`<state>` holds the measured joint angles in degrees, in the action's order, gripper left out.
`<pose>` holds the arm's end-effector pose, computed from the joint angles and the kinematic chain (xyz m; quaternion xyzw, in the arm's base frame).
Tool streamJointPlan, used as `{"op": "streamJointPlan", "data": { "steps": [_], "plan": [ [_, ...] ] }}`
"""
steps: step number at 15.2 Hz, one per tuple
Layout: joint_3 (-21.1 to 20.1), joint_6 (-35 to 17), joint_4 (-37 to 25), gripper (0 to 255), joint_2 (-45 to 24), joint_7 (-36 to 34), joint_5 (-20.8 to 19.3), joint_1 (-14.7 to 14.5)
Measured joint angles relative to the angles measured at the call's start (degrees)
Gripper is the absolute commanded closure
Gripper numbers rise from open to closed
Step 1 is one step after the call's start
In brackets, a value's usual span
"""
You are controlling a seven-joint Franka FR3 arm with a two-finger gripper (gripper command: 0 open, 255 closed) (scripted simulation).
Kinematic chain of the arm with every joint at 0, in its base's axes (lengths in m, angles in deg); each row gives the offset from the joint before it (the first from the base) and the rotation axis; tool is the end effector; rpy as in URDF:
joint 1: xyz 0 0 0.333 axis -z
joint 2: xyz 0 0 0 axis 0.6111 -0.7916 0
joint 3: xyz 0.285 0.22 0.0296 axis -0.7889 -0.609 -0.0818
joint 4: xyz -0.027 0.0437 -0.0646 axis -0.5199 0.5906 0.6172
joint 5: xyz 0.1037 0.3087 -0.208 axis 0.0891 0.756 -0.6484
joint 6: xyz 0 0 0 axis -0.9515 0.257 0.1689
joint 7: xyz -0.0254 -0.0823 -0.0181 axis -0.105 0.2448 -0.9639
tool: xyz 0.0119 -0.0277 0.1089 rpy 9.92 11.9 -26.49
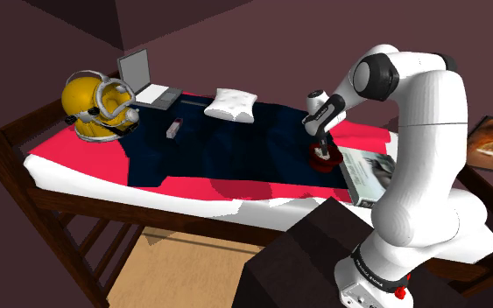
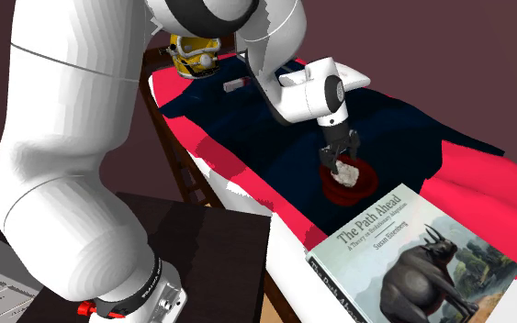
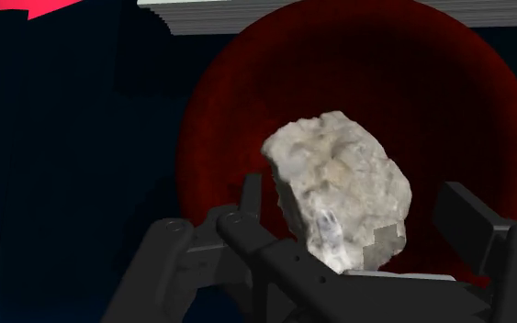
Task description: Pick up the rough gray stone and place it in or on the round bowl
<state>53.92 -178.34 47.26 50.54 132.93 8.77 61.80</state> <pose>0.5086 -0.4066 0.2254 0.9001 0.3585 -0.1937 0.1541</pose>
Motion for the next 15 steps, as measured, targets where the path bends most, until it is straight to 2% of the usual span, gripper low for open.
{"op": "streamJointPlan", "data": {
  "steps": [4, 9, 15],
  "plan": [
    [0.0, 0.0, 0.0, 0, 0.0, 0.0, 0.0, 0.0],
    [-0.73, 4.53, 0.73, 0, 4.68, 0.39, 0.74, -1.79],
    [-0.77, 5.07, 1.04, 0, 5.42, 0.48, 0.77, -1.97]
  ]
}}
